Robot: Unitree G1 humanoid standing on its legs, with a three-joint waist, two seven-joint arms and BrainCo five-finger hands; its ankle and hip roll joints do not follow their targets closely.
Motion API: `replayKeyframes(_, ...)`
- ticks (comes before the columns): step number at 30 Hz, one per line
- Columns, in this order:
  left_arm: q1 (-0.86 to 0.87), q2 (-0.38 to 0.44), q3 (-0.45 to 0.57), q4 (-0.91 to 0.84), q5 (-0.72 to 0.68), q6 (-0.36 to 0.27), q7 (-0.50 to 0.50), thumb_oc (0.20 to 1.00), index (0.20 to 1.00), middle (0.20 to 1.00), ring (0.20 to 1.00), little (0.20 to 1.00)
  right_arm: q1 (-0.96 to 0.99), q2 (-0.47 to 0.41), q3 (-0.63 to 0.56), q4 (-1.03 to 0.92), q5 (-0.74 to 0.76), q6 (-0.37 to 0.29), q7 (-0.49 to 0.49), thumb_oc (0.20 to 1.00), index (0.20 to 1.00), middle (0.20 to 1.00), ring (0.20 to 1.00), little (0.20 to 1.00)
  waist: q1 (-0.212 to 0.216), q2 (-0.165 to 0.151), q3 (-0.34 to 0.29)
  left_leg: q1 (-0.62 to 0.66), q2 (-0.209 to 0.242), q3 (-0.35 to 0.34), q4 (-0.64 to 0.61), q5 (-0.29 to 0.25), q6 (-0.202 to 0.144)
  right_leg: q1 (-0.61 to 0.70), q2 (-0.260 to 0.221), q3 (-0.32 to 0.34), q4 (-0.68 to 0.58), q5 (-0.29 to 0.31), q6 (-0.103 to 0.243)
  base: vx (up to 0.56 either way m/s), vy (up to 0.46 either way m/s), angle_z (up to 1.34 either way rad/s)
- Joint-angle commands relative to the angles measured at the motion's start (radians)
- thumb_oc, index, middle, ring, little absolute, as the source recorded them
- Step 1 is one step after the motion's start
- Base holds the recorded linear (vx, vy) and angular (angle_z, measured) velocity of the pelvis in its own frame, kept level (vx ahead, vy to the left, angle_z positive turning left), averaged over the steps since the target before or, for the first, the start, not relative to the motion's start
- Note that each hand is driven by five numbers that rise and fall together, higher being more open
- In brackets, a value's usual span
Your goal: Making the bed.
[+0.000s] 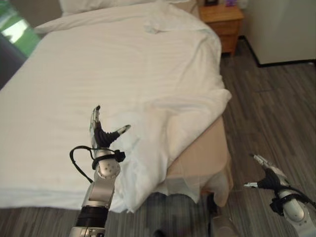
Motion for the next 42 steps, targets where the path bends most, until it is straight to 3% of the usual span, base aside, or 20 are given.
replayKeyframes(1, -0.118, 0.071, -0.006, 0.142, 0.081, 0.038, 0.037, 1.000, 1.000, 1.000, 1.000, 1.000, -0.028, -0.021, 0.019, -0.039, 0.057, -0.041, -0.011, 1.000, 1.000, 1.000, 1.000, 1.000, -0.036, -0.009, -0.043, -0.002, 0.016, -0.019, 0.013, 0.117, -0.047, 0.019, -0.035, 0.002, 0.019, -0.083, 0.073, 0.01, 0.018, -0.29)
replayKeyframes(3, -0.158, 0.087, -0.024, 0.185, 0.097, 0.051, 0.044, 1.000, 1.000, 1.000, 1.000, 1.000, -0.033, -0.027, 0.030, -0.036, 0.062, -0.044, -0.010, 1.000, 1.000, 1.000, 1.000, 1.000, -0.046, -0.004, -0.048, -0.021, 0.019, -0.009, 0.013, 0.119, -0.050, -0.016, -0.035, 0.009, 0.019, -0.072, 0.077, -0.03, 0.002, -0.20)
replayKeyframes(7, -0.407, 0.195, -0.164, 0.619, 0.159, 0.143, 0.095, 1.000, 1.000, 1.000, 1.000, 1.000, -0.050, -0.065, 0.109, -0.009, 0.079, -0.082, -0.027, 1.000, 1.000, 1.000, 1.000, 1.000, -0.092, 0.035, -0.069, -0.146, 0.040, 0.032, 0.013, 0.149, -0.075, -0.179, -0.036, 0.036, 0.019, -0.022, 0.100, -0.04, -0.026, -0.23)
replayKeyframes(9, -0.458, 0.228, -0.199, 0.699, 0.180, 0.166, 0.102, 1.000, 1.000, 1.000, 1.000, 1.000, -0.055, -0.078, 0.123, -0.001, 0.075, -0.090, -0.034, 1.000, 1.000, 1.000, 1.000, 1.000, -0.098, 0.041, -0.067, -0.169, 0.044, 0.036, 0.013, 0.155, -0.078, -0.205, -0.038, 0.038, 0.019, -0.013, 0.105, -0.02, -0.016, -0.17)
replayKeyframes(10, -0.469, 0.229, -0.205, 0.709, 0.178, 0.163, 0.104, 1.000, 1.000, 1.000, 1.000, 1.000, -0.059, -0.075, 0.124, 0.002, 0.074, -0.091, -0.036, 1.000, 1.000, 1.000, 1.000, 1.000, -0.097, 0.040, -0.069, -0.174, 0.044, 0.035, 0.013, 0.156, -0.078, -0.210, -0.039, 0.038, 0.019, -0.012, 0.105, -0.05, -0.008, -0.10)
replayKeyframes(12, -0.549, 0.250, -0.246, 0.911, 0.138, 0.165, 0.074, 1.000, 1.000, 1.000, 1.000, 1.000, -0.114, -0.081, 0.170, 0.051, 0.057, -0.093, -0.064, 1.000, 1.000, 1.000, 1.000, 1.000, -0.098, 0.054, -0.059, -0.215, 0.043, 0.040, 0.013, 0.163, -0.084, -0.249, -0.040, 0.046, 0.019, 0.003, 0.111, -0.05, -0.003, -0.06)
replayKeyframes(13, -0.554, 0.210, -0.238, 0.961, 0.090, 0.148, 0.054, 0.881, 0.881, 0.881, 0.881, 0.881, -0.141, -0.078, 0.189, 0.051, 0.047, -0.087, -0.067, 1.000, 1.000, 1.000, 1.000, 1.000, -0.093, 0.056, -0.049, -0.222, 0.043, 0.037, 0.013, 0.163, -0.082, -0.253, -0.044, 0.048, 0.019, 0.002, 0.112, -0.03, -0.004, -0.03)
replayKeyframes(14, -0.556, 0.210, -0.238, 0.964, 0.088, 0.146, 0.055, 0.881, 0.881, 0.881, 0.881, 0.881, -0.143, -0.078, 0.190, 0.053, 0.047, -0.088, -0.068, 1.000, 1.000, 1.000, 1.000, 1.000, -0.094, 0.056, -0.048, -0.222, 0.043, 0.037, 0.013, 0.163, -0.082, -0.253, -0.045, 0.048, 0.019, 0.002, 0.112, 0.00, 0.000, 0.00)
replayKeyframes(15, -0.558, 0.187, -0.243, 0.972, 0.081, 0.142, 0.056, 0.454, 0.454, 0.454, 0.454, 0.454, -0.149, -0.078, 0.199, 0.050, 0.046, -0.092, -0.069, 1.000, 1.000, 1.000, 1.000, 1.000, -0.093, 0.056, -0.043, -0.220, 0.041, 0.033, 0.013, 0.163, -0.081, -0.248, -0.046, 0.049, 0.019, 0.001, 0.112, 0.00, 0.005, 0.04)
replayKeyframes(16, -0.553, 0.154, -0.245, 0.976, 0.070, 0.136, 0.054, 0.200, 0.200, 0.200, 0.200, 0.200, -0.152, -0.084, 0.203, 0.042, 0.043, -0.098, -0.070, 1.000, 1.000, 1.000, 1.000, 1.000, -0.093, 0.054, -0.037, -0.213, 0.037, 0.030, 0.013, 0.160, -0.078, -0.240, -0.048, 0.047, 0.019, -0.003, 0.112, 0.00, 0.006, 0.08)
replayKeyframes(18, -0.538, 0.103, -0.232, 0.985, 0.037, 0.127, 0.055, 0.200, 0.200, 0.200, 0.200, 0.200, -0.151, -0.088, 0.204, 0.042, 0.042, -0.103, -0.074, 1.000, 1.000, 1.000, 1.000, 1.000, -0.092, 0.054, -0.029, -0.201, 0.033, 0.027, 0.013, 0.157, -0.076, -0.225, -0.051, 0.044, 0.019, -0.008, 0.111, 0.00, 0.023, 0.10)
replayKeyframes(19, -0.494, -0.014, -0.190, 0.953, -0.081, 0.087, 0.068, 0.200, 0.200, 0.200, 0.200, 0.200, -0.139, -0.094, 0.200, 0.036, 0.029, -0.104, -0.082, 1.000, 1.000, 1.000, 1.000, 1.000, -0.088, 0.049, -0.021, -0.180, 0.025, 0.017, 0.013, 0.144, -0.068, -0.199, -0.055, 0.039, 0.019, -0.016, 0.108, -0.01, 0.035, 0.09)
replayKeyframes(22, -0.379, -0.176, -0.193, 0.794, -0.215, 0.011, 0.062, 0.200, 0.200, 0.200, 0.200, 0.200, -0.106, -0.077, 0.194, 0.076, 0.000, -0.078, -0.100, 1.000, 1.000, 1.000, 1.000, 1.000, -0.076, 0.038, -0.017, -0.134, -0.001, -0.009, 0.013, 0.112, -0.048, -0.136, -0.074, 0.018, 0.019, -0.019, 0.105, 0.00, 0.038, 0.10)
replayKeyframes(25, -0.290, -0.244, -0.244, 0.673, -0.226, -0.009, 0.039, 0.200, 0.200, 0.200, 0.200, 0.200, -0.102, -0.053, 0.197, 0.112, -0.001, -0.062, -0.103, 1.000, 1.000, 1.000, 1.000, 1.000, -0.069, 0.028, -0.020, -0.099, -0.019, -0.025, 0.013, 0.090, -0.035, -0.096, -0.088, 0.010, 0.019, -0.014, 0.105, -0.01, 0.053, 0.42)
replayKeyframes(26, -0.285, -0.244, -0.246, 0.669, -0.226, -0.007, 0.039, 0.200, 0.200, 0.200, 0.200, 0.200, -0.100, -0.052, 0.197, 0.113, -0.001, -0.063, -0.104, 1.000, 1.000, 1.000, 1.000, 1.000, -0.069, 0.026, -0.020, -0.096, -0.020, -0.025, 0.013, 0.089, -0.034, -0.093, -0.089, 0.009, 0.019, -0.015, 0.106, -0.01, 0.079, 0.28)
replayKeyframes(28, -0.155, -0.267, -0.371, 0.440, -0.184, -0.033, -0.031, 0.200, 0.200, 0.200, 0.200, 0.200, -0.138, 0.003, 0.245, 0.227, -0.005, -0.032, -0.109, 1.000, 1.000, 1.000, 1.000, 1.000, -0.058, 0.001, -0.033, -0.036, -0.055, -0.042, 0.013, 0.048, -0.009, -0.036, -0.114, 0.004, 0.019, 0.001, 0.114, -0.07, 0.117, 0.08)
replayKeyframes(29, -0.151, -0.264, -0.371, 0.435, -0.184, -0.031, -0.031, 0.200, 0.200, 0.200, 0.200, 0.200, -0.141, 0.005, 0.249, 0.230, -0.006, -0.034, -0.111, 1.000, 1.000, 1.000, 1.000, 1.000, -0.060, -0.007, -0.029, -0.044, -0.056, -0.029, 0.013, 0.070, -0.001, -0.044, -0.115, 0.000, 0.019, 0.020, 0.103, -0.11, 0.077, 0.11)
replayKeyframes(35, -0.088, -0.212, -0.529, 0.142, -0.122, -0.084, -0.173, 0.200, 0.200, 0.200, 0.200, 0.200, -0.188, 0.102, 0.312, 0.495, -0.044, 0.021, -0.148, 1.000, 1.000, 1.000, 1.000, 1.000, -0.061, -0.068, -0.046, 0.030, -0.103, -0.042, 0.013, 0.014, 0.036, 0.012, -0.147, 0.017, 0.019, 0.050, 0.124, -0.09, 0.099, 0.03)
replayKeyframes(38, -0.098, -0.209, -0.570, 0.103, -0.117, -0.094, -0.213, 0.200, 0.200, 0.200, 0.200, 0.200, -0.181, 0.125, 0.315, 0.559, -0.045, 0.034, -0.159, 1.000, 1.000, 1.000, 1.000, 1.000, -0.073, -0.086, -0.046, 0.049, -0.117, -0.041, 0.013, 0.000, 0.046, 0.020, -0.150, 0.029, 0.019, 0.068, 0.133, -0.10, 0.076, -0.04)
replayKeyframes(42, -0.110, -0.231, -0.657, 0.082, -0.149, -0.110, -0.270, 0.200, 0.200, 0.200, 0.200, 0.200, -0.162, 0.172, 0.311, 0.637, -0.023, 0.052, -0.171, 1.000, 1.000, 1.000, 1.000, 1.000, -0.092, -0.117, -0.024, 0.091, -0.126, 0.008, 0.013, -0.016, 0.059, 0.003, -0.146, 0.037, 0.019, 0.178, 0.144, -0.13, 0.024, -0.35)
